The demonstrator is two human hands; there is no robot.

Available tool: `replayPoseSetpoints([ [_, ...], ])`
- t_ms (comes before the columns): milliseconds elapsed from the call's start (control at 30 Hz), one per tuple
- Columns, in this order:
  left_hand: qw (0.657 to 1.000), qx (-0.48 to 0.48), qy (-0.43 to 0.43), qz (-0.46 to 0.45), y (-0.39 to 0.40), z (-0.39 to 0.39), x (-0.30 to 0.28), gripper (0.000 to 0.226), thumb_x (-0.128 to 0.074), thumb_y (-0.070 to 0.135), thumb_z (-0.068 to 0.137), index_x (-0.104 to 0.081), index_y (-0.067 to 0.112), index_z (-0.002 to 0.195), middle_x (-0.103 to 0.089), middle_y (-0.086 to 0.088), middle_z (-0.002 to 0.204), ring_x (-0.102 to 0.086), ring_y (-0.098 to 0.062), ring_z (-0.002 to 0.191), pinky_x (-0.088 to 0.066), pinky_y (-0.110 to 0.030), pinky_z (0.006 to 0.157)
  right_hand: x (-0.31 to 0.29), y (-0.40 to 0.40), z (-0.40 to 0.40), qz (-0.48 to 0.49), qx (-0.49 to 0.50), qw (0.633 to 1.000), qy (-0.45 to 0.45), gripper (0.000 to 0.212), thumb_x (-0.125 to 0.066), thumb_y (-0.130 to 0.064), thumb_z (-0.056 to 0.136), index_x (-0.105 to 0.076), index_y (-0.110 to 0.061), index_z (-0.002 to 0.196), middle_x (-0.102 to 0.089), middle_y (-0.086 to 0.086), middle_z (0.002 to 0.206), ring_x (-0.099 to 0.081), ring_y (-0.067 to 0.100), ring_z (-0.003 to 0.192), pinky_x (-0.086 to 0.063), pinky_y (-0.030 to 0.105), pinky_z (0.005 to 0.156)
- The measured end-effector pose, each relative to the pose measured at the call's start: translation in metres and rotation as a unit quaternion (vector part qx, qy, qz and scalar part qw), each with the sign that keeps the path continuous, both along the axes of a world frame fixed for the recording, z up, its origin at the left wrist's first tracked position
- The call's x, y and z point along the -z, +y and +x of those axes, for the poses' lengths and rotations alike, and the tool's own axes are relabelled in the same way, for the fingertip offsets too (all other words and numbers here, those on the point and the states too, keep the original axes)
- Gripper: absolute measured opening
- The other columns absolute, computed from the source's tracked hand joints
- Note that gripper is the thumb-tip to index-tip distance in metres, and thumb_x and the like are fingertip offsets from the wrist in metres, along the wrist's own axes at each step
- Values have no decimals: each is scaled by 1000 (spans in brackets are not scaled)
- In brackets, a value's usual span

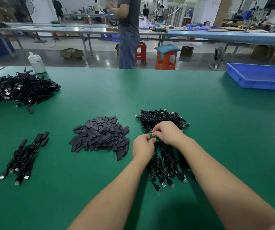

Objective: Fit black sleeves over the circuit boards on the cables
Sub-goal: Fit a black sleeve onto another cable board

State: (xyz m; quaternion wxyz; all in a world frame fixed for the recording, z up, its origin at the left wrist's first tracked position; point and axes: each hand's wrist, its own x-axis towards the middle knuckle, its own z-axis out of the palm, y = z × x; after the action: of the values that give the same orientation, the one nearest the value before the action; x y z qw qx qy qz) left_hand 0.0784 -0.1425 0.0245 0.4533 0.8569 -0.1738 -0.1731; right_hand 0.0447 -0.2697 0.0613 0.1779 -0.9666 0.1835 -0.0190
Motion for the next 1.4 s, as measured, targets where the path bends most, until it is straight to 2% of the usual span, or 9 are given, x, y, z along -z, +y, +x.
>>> replayPoseSetpoints([
  [467, 995, -63, -58, 53, -4, 0, 1, 29, -57, 31, 96, -53, 20, 69, -59, 2, 67, -53, -21, 64, -32, -29, 49, 13, 8, 6, 13, 59, 997, -44, 16, -61, -28, 96, -75, -21, 99, -74, 1, 97, -63, 23, 95, -46, 30, 81],
  [600, 997, -22, 41, -53, 22, 24, 4, 23, -60, 20, 96, -63, 13, 74, -73, -5, 81, -69, -22, 74, -54, -33, 66, 19, 2, 1, 8, 28, 999, -44, 17, -55, -30, 100, -70, -24, 100, -71, -5, 99, -61, 19, 96, -40, 40, 102],
  [700, 976, 19, 162, -147, 47, 37, 2, 17, -65, 15, 94, -64, 8, 79, -72, -11, 91, -71, -16, 74, -58, -35, 63, 23, -11, -5, -64, 15, 998, -25, 21, -51, -33, 101, -69, -25, 106, -70, -6, 106, -57, 21, 106, -37, 43, 103],
  [833, 981, 89, 144, -92, 75, 52, -7, 30, -73, 29, 88, -60, 15, 64, -62, -9, 76, -64, -29, 68, -53, -32, 61, 31, -12, -11, -138, 48, 985, -91, 29, -56, -30, 99, -66, -19, 124, -64, 0, 122, -49, 22, 123, -35, 40, 108],
  [900, 985, 131, 101, -54, 87, 57, -14, 32, -75, 34, 85, -58, 19, 63, -50, -7, 67, -42, -22, 61, -36, -28, 61, 31, 11, -14, -73, 77, 976, -191, 22, -54, -27, 100, -70, -19, 114, -70, -2, 108, -58, 15, 103, -47, 35, 96],
  [1000, 970, 160, 125, -130, 97, 60, -21, 11, -77, 22, 84, -71, 13, 83, -57, -9, 74, -48, -19, 70, -39, -31, 70, 36, 66, -14, 241, 89, 952, -168, 29, -43, -39, 104, -69, -27, 98, -73, -9, 85, -64, 7, 69, -55, 28, 69],
  [1100, 967, 152, 126, -159, 103, 61, -24, 14, -73, 19, 88, -70, 6, 84, -64, -9, 66, -53, -19, 57, -44, -24, 53, 48, 110, -18, 549, 72, 829, -81, 50, -31, -48, 106, -70, -18, 98, -75, 5, 79, -73, 21, 77, -60, 33, 77],
  [1267, 986, 103, 106, -81, 115, 64, -8, 22, -72, 26, 88, -72, 7, 77, -61, -2, 61, -42, -7, 46, -32, -19, 44, 69, 126, -28, 585, 107, 798, -94, 36, -44, -37, 105, -70, -12, 103, -41, -1, 53, -42, 14, 45, -49, 29, 54],
  [1400, 982, 97, 146, -68, 123, 60, 11, 24, -73, 30, 87, -74, 8, 75, -62, -4, 65, -40, -8, 46, -29, -19, 43, 71, 126, -31, 577, 97, 808, -70, 26, -51, -34, 103, -71, -17, 102, -43, -1, 56, -40, 14, 41, -50, 27, 47],
])
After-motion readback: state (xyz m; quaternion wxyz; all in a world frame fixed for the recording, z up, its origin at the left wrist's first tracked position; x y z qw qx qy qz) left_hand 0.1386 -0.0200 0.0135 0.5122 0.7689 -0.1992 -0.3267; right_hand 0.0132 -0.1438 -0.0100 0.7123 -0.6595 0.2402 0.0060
